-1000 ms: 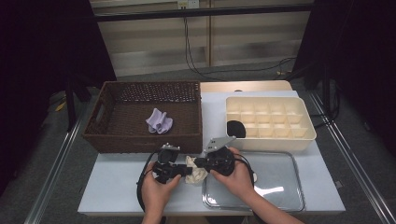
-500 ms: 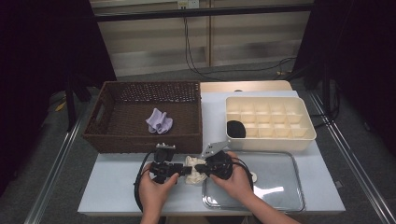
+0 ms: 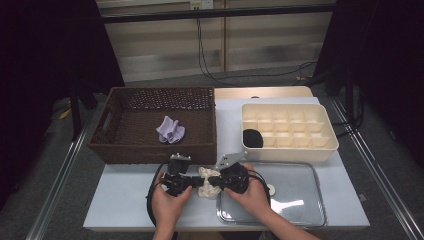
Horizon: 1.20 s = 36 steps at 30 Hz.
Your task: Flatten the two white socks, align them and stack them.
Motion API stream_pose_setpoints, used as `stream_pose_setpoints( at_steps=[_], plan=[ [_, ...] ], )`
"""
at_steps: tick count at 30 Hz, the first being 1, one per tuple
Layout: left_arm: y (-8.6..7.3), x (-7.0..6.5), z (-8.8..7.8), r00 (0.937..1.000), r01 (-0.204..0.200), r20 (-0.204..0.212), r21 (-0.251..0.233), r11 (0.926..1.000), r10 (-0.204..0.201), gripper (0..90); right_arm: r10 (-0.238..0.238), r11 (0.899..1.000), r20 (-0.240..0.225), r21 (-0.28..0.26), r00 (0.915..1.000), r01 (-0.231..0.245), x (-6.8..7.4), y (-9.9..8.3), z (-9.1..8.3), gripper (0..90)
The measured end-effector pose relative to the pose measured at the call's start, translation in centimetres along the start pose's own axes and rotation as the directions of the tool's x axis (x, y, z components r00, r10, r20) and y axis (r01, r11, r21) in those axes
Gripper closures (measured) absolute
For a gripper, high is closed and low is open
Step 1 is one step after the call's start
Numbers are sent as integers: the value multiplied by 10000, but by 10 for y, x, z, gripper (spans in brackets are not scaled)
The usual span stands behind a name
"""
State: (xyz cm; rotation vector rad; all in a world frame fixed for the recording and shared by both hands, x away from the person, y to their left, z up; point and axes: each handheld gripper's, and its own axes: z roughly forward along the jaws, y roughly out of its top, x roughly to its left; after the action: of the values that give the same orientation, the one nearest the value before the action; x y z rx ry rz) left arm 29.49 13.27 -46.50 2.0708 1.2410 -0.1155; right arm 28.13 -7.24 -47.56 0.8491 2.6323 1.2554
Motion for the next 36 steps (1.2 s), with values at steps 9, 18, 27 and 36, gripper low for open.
stream_pose_setpoints(
  at_steps=[9,18,27,36],
  plan=[
    [6,8,-18,9999,-52,-122,85,10000,53,822,-266,9995,-341,-158,9991,261,8,7,8,900],
    [3,8,-15,9995,-207,-222,-95,9997,205,804,-442,9990,-293,36,9986,443,11,8,12,900],
    [1,13,-19,9981,584,247,-465,9972,-573,781,-408,9992,-202,27,9990,409,13,7,12,900],
    [3,13,-31,9989,466,19,-520,9976,-465,802,-364,9993,-173,17,9992,365,17,9,16,900]
  ],
)
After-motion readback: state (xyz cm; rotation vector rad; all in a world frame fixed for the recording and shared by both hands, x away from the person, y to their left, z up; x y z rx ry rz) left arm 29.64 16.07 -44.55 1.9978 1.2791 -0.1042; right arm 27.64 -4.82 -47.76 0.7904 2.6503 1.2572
